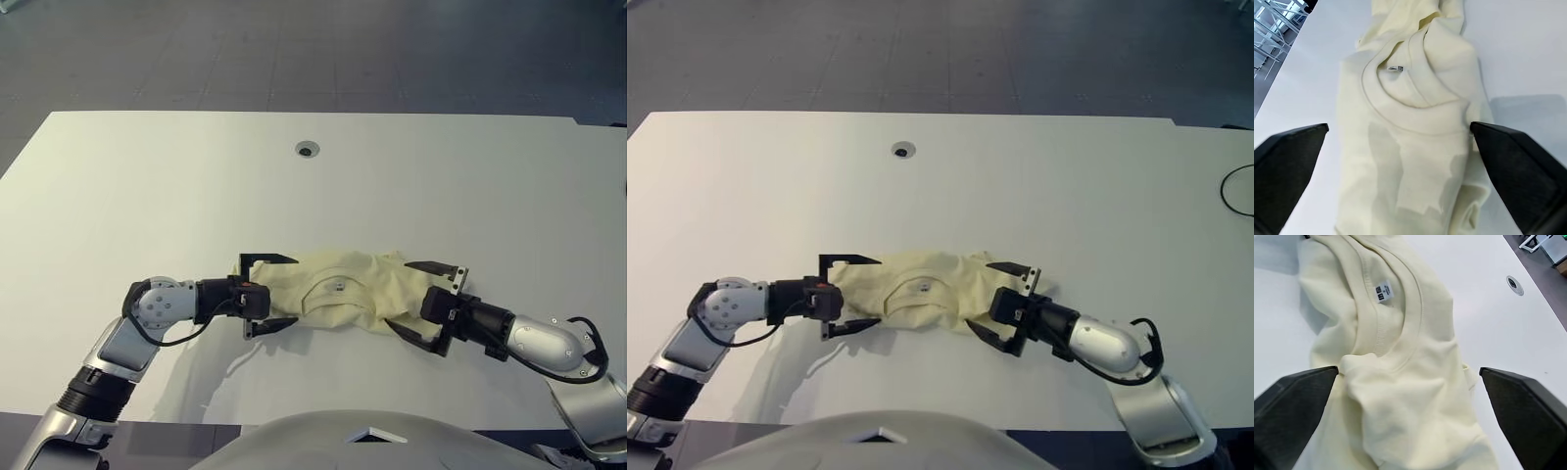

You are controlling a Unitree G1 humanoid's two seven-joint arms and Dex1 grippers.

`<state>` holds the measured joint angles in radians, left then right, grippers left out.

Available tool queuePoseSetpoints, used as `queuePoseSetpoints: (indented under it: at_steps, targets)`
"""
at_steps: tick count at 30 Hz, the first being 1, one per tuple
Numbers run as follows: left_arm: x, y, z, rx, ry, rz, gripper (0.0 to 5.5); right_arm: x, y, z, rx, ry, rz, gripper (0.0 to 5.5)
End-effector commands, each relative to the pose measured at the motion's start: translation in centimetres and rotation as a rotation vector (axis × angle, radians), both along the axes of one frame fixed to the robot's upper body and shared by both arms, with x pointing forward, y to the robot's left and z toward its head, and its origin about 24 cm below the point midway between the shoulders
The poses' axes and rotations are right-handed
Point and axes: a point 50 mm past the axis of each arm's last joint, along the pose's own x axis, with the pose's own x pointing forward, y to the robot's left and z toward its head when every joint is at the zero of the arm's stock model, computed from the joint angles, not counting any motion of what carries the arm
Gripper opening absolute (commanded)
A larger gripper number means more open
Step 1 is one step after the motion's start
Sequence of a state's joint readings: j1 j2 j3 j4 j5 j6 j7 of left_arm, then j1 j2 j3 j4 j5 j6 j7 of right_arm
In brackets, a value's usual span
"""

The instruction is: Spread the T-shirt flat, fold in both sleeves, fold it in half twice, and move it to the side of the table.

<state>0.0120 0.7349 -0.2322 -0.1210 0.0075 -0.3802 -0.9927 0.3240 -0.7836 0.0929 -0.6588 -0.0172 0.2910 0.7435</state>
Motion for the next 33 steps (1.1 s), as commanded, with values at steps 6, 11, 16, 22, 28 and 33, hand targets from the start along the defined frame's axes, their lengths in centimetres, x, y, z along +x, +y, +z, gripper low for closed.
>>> queuePoseSetpoints:
  at_steps: [6,11,16,22,28,33]
  targets:
    - [-0.1,0.7,-0.2,0.038,0.0,0.016,5.4,-0.6,0.4,-0.8,-0.155,-0.1,0.145,5.38]
    - [-0.1,0.7,-0.3,0.035,-0.004,0.028,5.4,-0.4,-0.1,-0.6,-0.222,-0.15,0.159,5.38]
    - [0.2,0.7,-0.2,0.026,-0.012,0.037,5.4,0.0,-0.7,-0.3,-0.232,-0.174,0.127,5.38]
    - [0.2,0.7,-0.2,0.018,-0.012,0.043,5.4,0.6,-1.0,-0.6,-0.264,-0.202,0.102,5.38]
    - [0.5,0.8,0.4,-0.034,-0.008,0.064,5.4,1.2,-1.1,-0.4,-0.239,-0.227,0.068,5.38]
    - [0.8,1.2,0.6,-0.045,-0.008,0.076,5.4,1.2,-0.7,-0.4,-0.208,-0.234,0.089,5.38]
